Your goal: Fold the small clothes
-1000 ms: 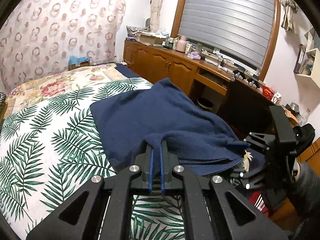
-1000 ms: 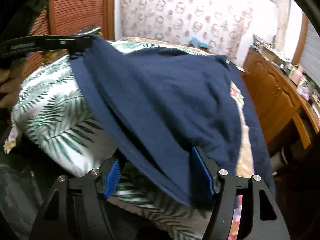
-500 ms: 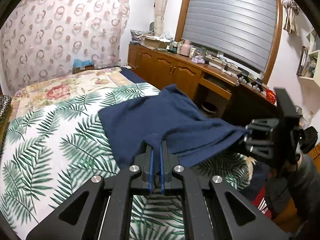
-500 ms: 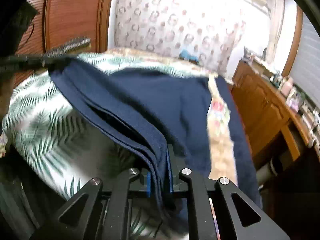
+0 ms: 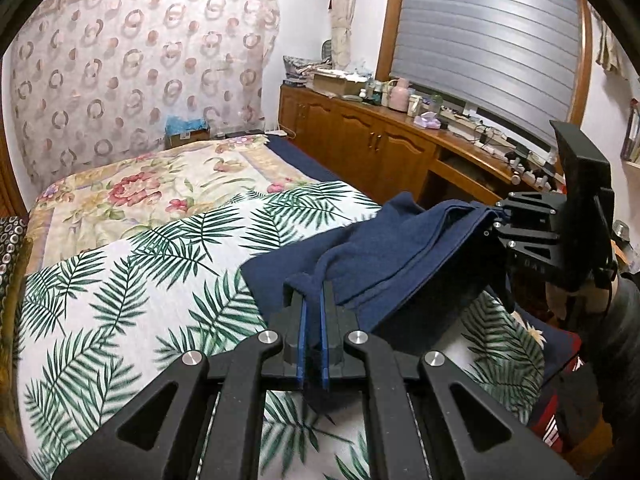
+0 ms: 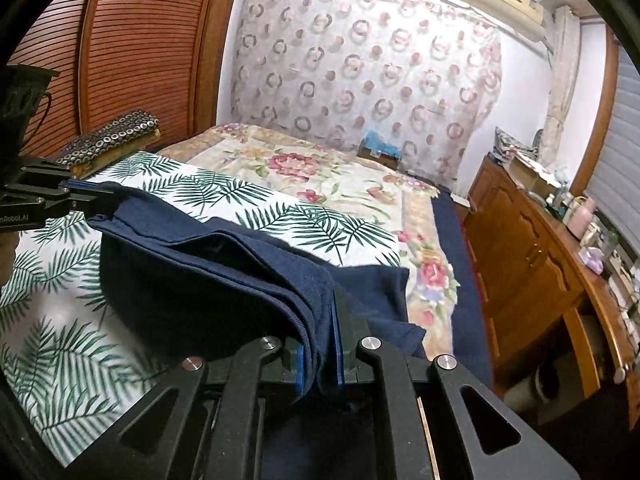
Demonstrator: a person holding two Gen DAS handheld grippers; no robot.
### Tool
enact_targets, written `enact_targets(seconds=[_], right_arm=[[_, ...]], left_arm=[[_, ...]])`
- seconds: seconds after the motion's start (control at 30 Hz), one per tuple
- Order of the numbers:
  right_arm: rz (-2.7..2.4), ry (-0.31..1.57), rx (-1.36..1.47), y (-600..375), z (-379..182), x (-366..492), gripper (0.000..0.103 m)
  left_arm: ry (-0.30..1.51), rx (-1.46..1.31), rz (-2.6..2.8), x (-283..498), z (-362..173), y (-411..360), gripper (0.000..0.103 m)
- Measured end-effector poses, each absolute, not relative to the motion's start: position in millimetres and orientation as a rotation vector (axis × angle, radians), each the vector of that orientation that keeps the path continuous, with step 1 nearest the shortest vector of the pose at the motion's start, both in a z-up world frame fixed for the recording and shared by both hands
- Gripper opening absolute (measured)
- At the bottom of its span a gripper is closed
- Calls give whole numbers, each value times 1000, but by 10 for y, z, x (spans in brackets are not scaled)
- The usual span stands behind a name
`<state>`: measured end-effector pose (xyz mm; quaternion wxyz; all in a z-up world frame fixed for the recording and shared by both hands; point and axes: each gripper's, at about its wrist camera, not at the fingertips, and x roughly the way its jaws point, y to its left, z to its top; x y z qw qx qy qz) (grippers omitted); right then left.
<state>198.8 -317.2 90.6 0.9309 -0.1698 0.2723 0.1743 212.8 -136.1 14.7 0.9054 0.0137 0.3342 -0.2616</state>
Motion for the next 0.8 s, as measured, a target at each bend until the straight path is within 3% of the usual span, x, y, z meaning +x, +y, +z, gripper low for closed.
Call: enact_targets(seconds=[0.37,0.43,0.5,0.57,0.8], right_arm=[[417,688,-284,-3331,804,2517,10],[428,703,-264,-3338,810,2558,10],[436,714,-251,-3354,826,2601,10],[443,719,-246,-3396,827,2635,10],[460,732,-202,-3449,945,2793,13]], left_arm=[[790,30,-523,2568,-94,-1401,7],[788,16,-535,2558,-87,-1371,12],[790,18,-530,2557,-79,-1343,35],[780,29,-527,2538,-79,-1309,43],[808,58,-535,2557,-163,-1301,43]])
